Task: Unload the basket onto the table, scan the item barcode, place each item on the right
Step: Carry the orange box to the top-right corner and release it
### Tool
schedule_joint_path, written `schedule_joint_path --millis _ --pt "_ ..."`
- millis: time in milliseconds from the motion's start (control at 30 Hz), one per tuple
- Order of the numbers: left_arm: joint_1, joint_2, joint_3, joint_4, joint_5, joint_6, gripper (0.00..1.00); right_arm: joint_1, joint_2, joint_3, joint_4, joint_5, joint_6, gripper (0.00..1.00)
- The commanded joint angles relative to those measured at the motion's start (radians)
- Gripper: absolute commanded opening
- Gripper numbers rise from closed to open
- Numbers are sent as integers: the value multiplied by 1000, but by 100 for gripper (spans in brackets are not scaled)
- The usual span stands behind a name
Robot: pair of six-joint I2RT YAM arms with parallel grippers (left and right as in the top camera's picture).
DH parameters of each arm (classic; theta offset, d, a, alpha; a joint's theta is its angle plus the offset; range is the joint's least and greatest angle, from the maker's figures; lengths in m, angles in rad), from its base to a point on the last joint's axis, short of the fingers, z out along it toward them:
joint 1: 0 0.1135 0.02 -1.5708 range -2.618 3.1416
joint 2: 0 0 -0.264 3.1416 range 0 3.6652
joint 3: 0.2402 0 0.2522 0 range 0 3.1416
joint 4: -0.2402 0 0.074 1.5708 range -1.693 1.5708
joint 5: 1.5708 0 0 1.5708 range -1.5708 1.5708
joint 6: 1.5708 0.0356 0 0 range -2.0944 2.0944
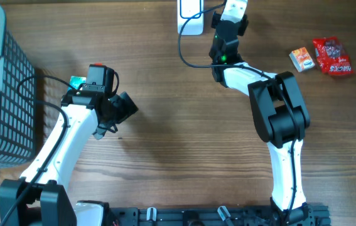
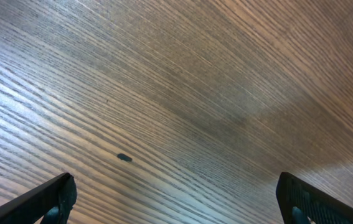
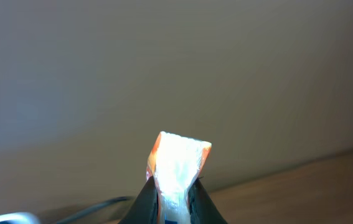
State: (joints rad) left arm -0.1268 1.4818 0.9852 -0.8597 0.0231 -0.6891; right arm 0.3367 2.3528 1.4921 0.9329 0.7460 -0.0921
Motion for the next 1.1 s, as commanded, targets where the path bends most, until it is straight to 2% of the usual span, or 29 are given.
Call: schedule_joint_path --millis 0,200,467,667,1067 --pt "5 -12 -5 4 -13 1 100 -23 -30 -1 21 218 -256 4" --pt "5 -12 -6 3 -13 1 100 -72 -30 -1 61 433 -410 4" --pt "5 -12 -6 3 -13 1 100 -194 -30 -1 42 672 -432 4" --pt "5 -12 -5 -3 -13 1 100 -298 -30 -1 -32 700 -461 4" --pt "5 -12 -6 -12 -13 -25 100 -496 -29 -1 -215 699 -425 6"
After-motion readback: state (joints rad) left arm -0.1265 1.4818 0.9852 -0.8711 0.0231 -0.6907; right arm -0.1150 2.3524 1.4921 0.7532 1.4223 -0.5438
